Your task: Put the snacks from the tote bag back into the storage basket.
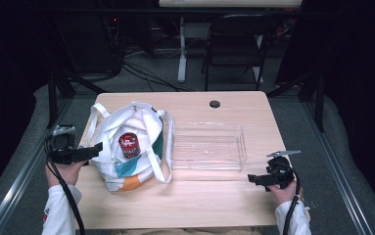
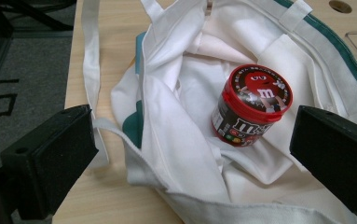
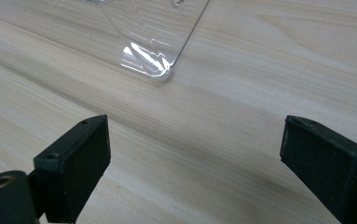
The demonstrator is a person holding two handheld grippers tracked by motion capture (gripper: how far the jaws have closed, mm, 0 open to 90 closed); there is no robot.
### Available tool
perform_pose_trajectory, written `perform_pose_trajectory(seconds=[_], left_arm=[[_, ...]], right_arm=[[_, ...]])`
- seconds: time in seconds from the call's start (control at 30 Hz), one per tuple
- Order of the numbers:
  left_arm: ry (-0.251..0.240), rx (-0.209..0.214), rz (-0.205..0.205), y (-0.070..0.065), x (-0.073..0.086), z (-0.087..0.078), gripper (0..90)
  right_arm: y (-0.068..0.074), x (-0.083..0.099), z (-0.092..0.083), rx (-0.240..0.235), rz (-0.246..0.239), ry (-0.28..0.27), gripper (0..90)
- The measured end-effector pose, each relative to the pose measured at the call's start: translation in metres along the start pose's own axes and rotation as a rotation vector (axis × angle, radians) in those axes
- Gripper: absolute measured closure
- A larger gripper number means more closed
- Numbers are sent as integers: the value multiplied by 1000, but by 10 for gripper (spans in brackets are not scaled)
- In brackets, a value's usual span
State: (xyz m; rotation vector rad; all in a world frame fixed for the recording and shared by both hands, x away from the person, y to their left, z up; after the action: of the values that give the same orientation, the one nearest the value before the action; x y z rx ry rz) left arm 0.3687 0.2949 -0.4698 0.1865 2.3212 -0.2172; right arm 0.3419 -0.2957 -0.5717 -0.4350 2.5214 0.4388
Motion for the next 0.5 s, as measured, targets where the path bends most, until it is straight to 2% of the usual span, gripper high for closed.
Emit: perform_pose_trajectory(seconds=[0.23, 0.3, 0.33, 0.5], left_arm=[[22, 6, 42, -10, -16, 6, 1], [23, 11, 52, -13, -18, 9, 1], [22, 16, 53, -15, -18, 11, 1], [54, 30, 90, -27, -22, 28, 2]], right_arm=[[-1, 2, -1, -3, 5, 2, 84], [0, 2, 0, -3, 14, -14, 84], [-1, 2, -1, -5, 1, 3, 84], [2, 0, 1, -5, -4, 2, 85]])
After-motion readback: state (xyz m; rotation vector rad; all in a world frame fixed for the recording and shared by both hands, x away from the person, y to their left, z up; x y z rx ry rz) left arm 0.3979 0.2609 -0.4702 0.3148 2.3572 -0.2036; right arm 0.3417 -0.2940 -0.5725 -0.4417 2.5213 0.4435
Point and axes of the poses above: each handheld gripper's, and its own axes: z roughly forward along the jaws, x roughly out of its underside, y roughly to its left, the point moved 3 cm from there along z, roughly forward along the jaws, and after that the axes turned 1 degree about y, right-handed, at the moved point
